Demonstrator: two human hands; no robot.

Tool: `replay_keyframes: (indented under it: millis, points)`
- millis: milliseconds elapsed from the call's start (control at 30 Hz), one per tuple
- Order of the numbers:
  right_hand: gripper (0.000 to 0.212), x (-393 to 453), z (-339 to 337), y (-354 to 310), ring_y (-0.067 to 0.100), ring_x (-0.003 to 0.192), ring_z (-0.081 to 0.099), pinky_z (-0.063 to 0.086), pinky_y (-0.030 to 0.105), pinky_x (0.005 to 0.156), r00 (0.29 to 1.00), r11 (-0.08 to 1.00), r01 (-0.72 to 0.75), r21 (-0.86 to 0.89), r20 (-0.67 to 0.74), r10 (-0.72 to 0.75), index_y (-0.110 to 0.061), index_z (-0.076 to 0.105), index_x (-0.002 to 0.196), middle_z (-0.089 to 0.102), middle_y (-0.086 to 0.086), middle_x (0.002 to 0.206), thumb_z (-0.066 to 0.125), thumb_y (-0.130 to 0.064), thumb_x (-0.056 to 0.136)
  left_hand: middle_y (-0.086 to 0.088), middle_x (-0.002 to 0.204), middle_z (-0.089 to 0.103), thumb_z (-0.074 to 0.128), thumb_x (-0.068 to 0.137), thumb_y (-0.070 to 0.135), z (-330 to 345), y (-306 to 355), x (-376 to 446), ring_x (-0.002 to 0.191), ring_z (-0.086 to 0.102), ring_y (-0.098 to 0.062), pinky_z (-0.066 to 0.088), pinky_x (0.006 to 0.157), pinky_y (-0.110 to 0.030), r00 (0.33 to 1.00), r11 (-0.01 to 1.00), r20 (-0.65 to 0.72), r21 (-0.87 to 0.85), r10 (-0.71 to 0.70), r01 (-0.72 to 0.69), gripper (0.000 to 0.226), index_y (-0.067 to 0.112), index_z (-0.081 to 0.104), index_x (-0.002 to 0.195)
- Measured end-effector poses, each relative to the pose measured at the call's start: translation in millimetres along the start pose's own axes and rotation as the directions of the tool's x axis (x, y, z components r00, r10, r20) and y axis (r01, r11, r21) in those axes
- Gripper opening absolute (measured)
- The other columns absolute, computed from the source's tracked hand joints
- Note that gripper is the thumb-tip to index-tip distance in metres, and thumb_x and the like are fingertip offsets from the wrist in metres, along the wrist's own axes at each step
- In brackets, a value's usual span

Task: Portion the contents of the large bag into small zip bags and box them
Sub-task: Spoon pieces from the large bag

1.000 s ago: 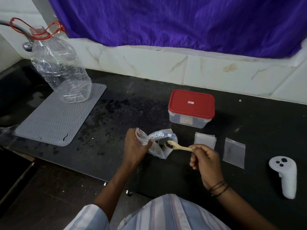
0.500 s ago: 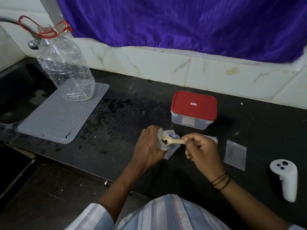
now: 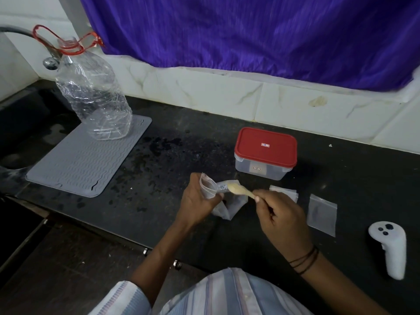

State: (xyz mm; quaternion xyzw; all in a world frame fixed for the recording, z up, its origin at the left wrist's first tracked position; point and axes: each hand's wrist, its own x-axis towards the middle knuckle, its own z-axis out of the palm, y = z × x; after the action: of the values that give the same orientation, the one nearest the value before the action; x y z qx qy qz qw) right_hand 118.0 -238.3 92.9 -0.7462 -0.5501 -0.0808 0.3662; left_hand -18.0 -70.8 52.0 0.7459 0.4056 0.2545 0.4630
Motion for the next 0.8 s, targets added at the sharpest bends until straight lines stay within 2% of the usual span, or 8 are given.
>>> replay_keyframes:
  millis: [133,267,367,433,533,633,733,800]
  points:
    - [0.021,-19.1,25.9,19.1,0.004,0.073,0.059,0.057,0.028,0.066,0.966,0.982,-0.181,-0.052,0.177,0.188,-0.021,0.069,0.103,0.067,-0.006,0.082,0.053,-0.029,0.094,0.007,0.093,0.058,0.080,0.081,0.022,-6.2,7.8,-2.5,0.082,0.060,-0.007,0.045,0.063,-0.017,0.996,0.992,-0.055,-0.108,-0.071,0.065,0.045,0.019,0.045,0.108]
    - [0.019,-19.6,50.1,25.3,0.009,0.079,0.062,0.056,0.031,0.070,0.960,0.990,-0.117,-0.074,0.248,0.132,-0.021,0.069,0.110,0.070,-0.005,0.089,0.061,-0.018,0.092,0.007,0.092,0.055,0.081,0.076,0.034,-4.5,13.5,-4.3,0.081,0.059,-0.007,0.045,0.061,-0.014,0.996,0.987,-0.043,-0.145,-0.072,0.065,0.052,0.020,0.043,0.107]
    - [0.027,-18.6,63.2,26.4,0.011,0.096,0.056,0.050,0.027,0.082,0.912,0.987,-0.047,-0.152,0.397,0.104,-0.026,0.062,0.121,0.061,-0.004,0.115,0.054,-0.023,0.095,0.007,0.094,0.056,0.083,0.077,0.030,0.8,17.1,-6.6,0.084,0.061,-0.010,0.049,0.064,-0.017,0.999,0.993,-0.019,-0.115,-0.044,0.041,0.055,0.018,0.040,0.110]
    - [0.028,-20.2,62.8,23.8,0.012,0.101,0.053,0.048,0.027,0.085,0.939,0.983,-0.049,-0.176,0.328,0.106,-0.025,0.063,0.119,0.056,-0.003,0.122,0.050,-0.031,0.095,0.006,0.097,0.056,0.083,0.069,0.043,4.3,20.3,-8.7,0.087,0.061,-0.009,0.050,0.067,-0.021,1.000,0.995,-0.005,-0.093,-0.018,0.017,0.065,0.021,0.037,0.109]
    - [0.039,-15.8,40.8,7.6,0.000,0.105,0.049,0.039,0.014,0.090,0.966,0.969,-0.209,0.129,0.179,0.184,-0.022,0.063,0.119,0.054,-0.010,0.117,0.043,-0.044,0.095,0.005,0.103,0.053,0.082,0.071,0.050,11.2,28.3,-13.4,0.091,0.058,-0.007,0.045,0.066,-0.019,0.999,0.999,0.019,-0.021,0.035,-0.035,0.067,0.025,0.033,0.109]
    - [0.039,-9.8,21.4,-6.6,-0.004,0.108,0.051,0.039,0.007,0.088,0.948,0.884,-0.295,0.363,0.225,0.225,-0.028,0.057,0.120,0.055,-0.019,0.114,0.051,-0.051,0.089,0.003,0.108,0.050,0.077,0.078,0.047,22.9,37.8,-20.4,0.093,0.055,-0.008,0.045,0.069,-0.020,0.986,0.986,0.065,0.053,0.156,-0.160,0.059,0.032,0.029,0.108]
    - [0.020,-8.9,18.2,-11.5,0.001,0.091,0.059,0.049,0.016,0.077,0.911,0.805,-0.412,0.428,0.230,0.344,-0.026,0.063,0.103,0.064,-0.013,0.098,0.064,-0.039,0.088,0.000,0.101,0.049,0.066,0.082,0.041,40.9,42.7,-25.7,0.087,0.054,-0.009,0.051,0.069,-0.029,0.922,0.889,0.070,0.248,0.380,-0.385,0.041,0.022,0.040,0.107]
    - [0.005,-11.2,18.5,-9.0,0.005,0.079,0.062,0.053,0.025,0.069,0.870,0.732,-0.478,0.485,0.149,0.470,-0.023,0.065,0.094,0.065,-0.008,0.084,0.062,-0.027,0.092,0.002,0.102,0.053,0.062,0.083,0.044,51.7,43.5,-28.4,0.089,0.055,-0.008,0.049,0.074,-0.028,0.924,0.887,0.094,0.259,0.372,-0.383,0.044,0.015,0.044,0.110]
